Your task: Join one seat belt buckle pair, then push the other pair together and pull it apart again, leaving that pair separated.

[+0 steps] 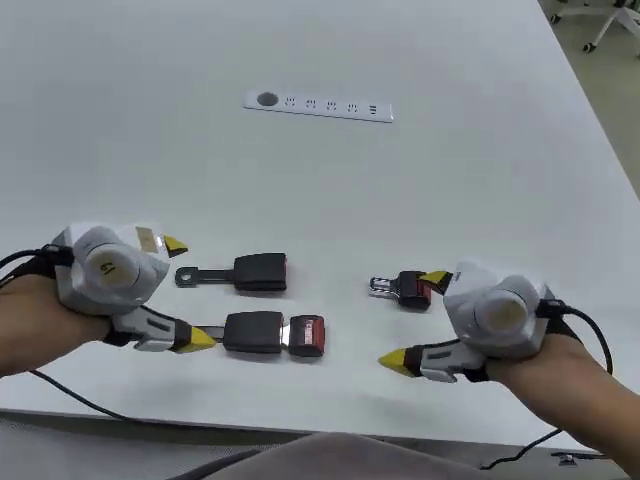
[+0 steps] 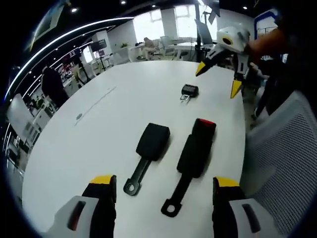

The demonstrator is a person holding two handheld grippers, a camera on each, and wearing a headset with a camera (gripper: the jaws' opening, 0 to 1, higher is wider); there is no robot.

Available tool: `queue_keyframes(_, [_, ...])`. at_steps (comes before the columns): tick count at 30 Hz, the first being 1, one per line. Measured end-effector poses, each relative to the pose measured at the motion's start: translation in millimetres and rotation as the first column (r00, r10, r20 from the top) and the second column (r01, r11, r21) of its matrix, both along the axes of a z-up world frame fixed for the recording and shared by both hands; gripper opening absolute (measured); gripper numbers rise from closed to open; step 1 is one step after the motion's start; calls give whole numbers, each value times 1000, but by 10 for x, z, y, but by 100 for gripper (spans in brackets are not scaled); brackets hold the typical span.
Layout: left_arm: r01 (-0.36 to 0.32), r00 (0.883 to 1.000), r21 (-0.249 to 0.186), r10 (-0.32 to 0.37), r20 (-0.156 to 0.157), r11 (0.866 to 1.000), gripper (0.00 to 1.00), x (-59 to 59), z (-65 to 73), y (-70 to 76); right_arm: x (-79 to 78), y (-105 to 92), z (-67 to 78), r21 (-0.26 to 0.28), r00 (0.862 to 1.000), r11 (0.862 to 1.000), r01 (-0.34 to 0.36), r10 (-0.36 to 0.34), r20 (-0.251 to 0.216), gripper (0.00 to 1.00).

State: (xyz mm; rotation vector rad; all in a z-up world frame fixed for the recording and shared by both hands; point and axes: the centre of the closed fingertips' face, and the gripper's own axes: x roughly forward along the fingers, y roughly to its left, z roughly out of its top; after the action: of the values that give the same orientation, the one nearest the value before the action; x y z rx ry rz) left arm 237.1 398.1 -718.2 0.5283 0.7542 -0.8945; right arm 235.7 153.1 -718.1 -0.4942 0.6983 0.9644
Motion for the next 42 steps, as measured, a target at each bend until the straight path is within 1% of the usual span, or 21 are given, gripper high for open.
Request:
queue_keyframes(2, [-44, 999, -15, 44, -17, 999, 85, -51, -59, 61, -67, -5, 44, 23, 1000, 1000, 21, -21, -17, 81])
queue_keyframes(3, [-50, 999, -15, 50, -17, 999, 87, -71, -77, 80, -69, -13, 38, 23, 1000, 1000, 21, -21, -12, 83])
queue_keyframes(6, [-75, 997, -20, 75, -33, 997, 91, -160, -128, 148, -91, -56, 20, 23, 1000, 999, 29, -29, 1, 90])
queue_keyframes(8, [-93, 995, -26, 92, -40, 995, 95, -212, -111, 180, -98, -99, 51, 30, 999, 998, 53, -53, -5, 92])
queue_keyframes(9, [-96, 995, -26, 95, -41, 995, 96, -222, -108, 192, -86, -134, 31, 41, 997, 996, 73, -73, -11, 92])
queue_keyframes(12, [-138, 990, -41, 136, -47, 990, 99, -276, -79, 319, -89, -201, 37, 58, 994, 992, 110, -109, -20, 96])
queue_keyframes(13, [-149, 988, -45, 147, -48, 988, 100, -286, -69, 344, -80, -234, 21, 66, 991, 989, 132, -131, -24, 98])
queue_keyframes(14, [-171, 985, -53, 169, -33, 984, 99, -267, -33, 385, -78, -251, 15, 70, 990, 988, 139, -137, -24, 99])
queue_keyframes(15, [-179, 984, -63, 177, -32, 982, 99, -270, -19, 401, -133, -248, 100, 70, 989, 987, 145, -143, -26, 99])
queue_keyframes(16, [-192, 981, -72, 190, -35, 979, 100, -267, -5, 395, -147, -256, 109, 75, 989, 986, 149, -147, -30, 99])
queue_keyframes(17, [-205, 978, -82, 202, -44, 975, 100, -279, 1, 399, -162, -266, 89, 78, 986, 984, 161, -158, -45, 99])
queue_keyframes(19, [-215, 976, -85, 212, -46, 973, 100, -292, -9, 438, -158, -297, 51, 85, 981, 978, 191, -186, -64, 99])
queue_keyframes(21, [-219, 975, -83, 215, -48, 972, 100, -302, -2, 420, -149, -310, 47, 94, 978, 975, 202, -197, -65, 99])
queue_keyframes(25, [-231, 973, -98, 227, -46, 968, 100, -316, 29, 392, -145, -313, 72, 98, 977, 972, 214, -210, -44, 99])
queue_keyframes(29, [-212, 977, -88, 208, -53, 973, 100, -347, -1, 361, -177, -269, 142, 100, 979, 974, 203, -201, -30, 99])
queue_keyframes(30, [-207, 978, -91, 203, -55, 974, 100, -363, 6, 322, -178, -262, 150, 103, 979, 974, 202, -200, -27, 99])
queue_keyframes(33, [-205, 978, -77, 202, -53, 976, 100, -359, -6, 333, -177, -247, 141, 122, 976, 969, 217, -214, -33, 99])
queue_keyframes(36, [-212, 977, -89, 208, -53, 973, 100, -350, -2, 342, -194, -251, 118, 122, 976, 969, 217, -214, -36, 99])
queue_keyframes(37, [-212, 977, -91, 209, -46, 973, 100, -339, 2, 335, -209, -253, 135, 123, 976, 968, 219, -216, -37, 99])
queue_keyframes(40, [-220, 975, -99, 217, -41, 970, 100, -318, 5, 294, -210, -268, 130, 128, 973, 965, 229, -226, -39, 99])
queue_keyframes(42, [-223, 975, -107, 220, -36, 969, 100, -316, 11, 278, -220, -254, 155, 135, 972, 963, 235, -231, -45, 99])
